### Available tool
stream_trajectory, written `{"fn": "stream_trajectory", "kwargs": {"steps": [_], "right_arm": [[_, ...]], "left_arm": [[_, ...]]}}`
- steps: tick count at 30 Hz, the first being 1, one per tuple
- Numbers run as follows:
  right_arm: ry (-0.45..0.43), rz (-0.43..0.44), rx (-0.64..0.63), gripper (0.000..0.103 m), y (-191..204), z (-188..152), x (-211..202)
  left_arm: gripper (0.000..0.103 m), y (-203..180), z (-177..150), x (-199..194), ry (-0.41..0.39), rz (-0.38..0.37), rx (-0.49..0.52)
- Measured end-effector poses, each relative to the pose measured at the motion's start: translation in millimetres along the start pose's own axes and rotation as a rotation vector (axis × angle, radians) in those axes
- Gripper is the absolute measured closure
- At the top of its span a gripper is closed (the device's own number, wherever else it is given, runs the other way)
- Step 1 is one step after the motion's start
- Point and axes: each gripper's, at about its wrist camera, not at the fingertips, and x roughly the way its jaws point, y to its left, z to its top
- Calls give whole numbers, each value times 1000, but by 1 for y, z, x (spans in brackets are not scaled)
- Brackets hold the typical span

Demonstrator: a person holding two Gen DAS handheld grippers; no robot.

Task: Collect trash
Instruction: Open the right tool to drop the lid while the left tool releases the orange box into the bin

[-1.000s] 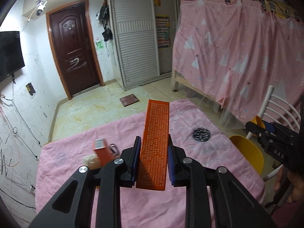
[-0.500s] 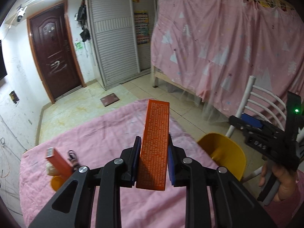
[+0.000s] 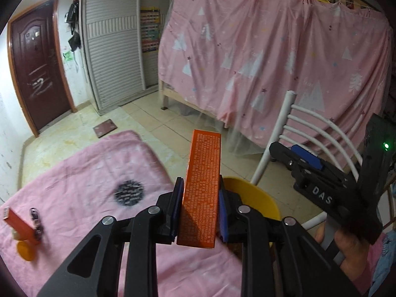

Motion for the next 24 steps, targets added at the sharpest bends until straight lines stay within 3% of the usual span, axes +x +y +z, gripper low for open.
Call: {"fn": "stream_trajectory", "kwargs": {"steps": [2,4,6,12,24], "right_arm": [[-6,14,13,35,-4,1,-2],[-10,20,18,35,-5,1,-3],[-13,21,21,34,-6,1,-4],[-14,45,29,34,-6,3,-3],[3,63,-18,34,15,0,2]], "left_arm": [[82,-6,0,7,6,2,2],[71,-14,0,13,2,-9,10],[42,-17,-1,17,16,-25,8],[39,-24,-8,20,10,12,49],[39,3,-10,7,4,21,4]]}}
